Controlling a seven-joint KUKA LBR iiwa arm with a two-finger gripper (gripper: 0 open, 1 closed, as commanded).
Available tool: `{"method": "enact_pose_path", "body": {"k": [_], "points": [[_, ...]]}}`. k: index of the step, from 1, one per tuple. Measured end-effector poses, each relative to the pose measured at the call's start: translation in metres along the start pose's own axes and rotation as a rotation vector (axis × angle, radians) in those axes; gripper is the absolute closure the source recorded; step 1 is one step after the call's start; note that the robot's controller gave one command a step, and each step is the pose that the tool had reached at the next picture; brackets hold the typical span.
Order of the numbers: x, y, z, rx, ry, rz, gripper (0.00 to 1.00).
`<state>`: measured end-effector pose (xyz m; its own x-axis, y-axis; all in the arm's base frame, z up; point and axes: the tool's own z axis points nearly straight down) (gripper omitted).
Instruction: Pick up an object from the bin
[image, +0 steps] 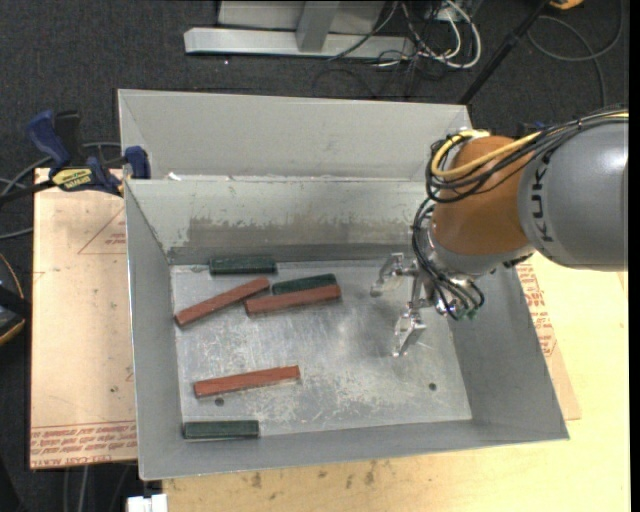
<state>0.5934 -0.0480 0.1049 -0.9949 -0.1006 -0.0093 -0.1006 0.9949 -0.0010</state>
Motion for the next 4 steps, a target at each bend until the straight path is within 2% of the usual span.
{"method": "enact_pose_path", "body": {"k": [1, 2, 3, 4], "points": [[-0.034, 0.03, 0.015, -0.002, 0.008, -0.03, 0.0], [-0.057, 0.037, 0.018, -0.002, 0.002, -0.032, 0.0], [-0.047, 0.074, 0.019, -0.002, 0.008, -0.07, 0.0], [-0.076, 0.102, 0.025, -0.002, -0.01, -0.049, 1.0]]}}
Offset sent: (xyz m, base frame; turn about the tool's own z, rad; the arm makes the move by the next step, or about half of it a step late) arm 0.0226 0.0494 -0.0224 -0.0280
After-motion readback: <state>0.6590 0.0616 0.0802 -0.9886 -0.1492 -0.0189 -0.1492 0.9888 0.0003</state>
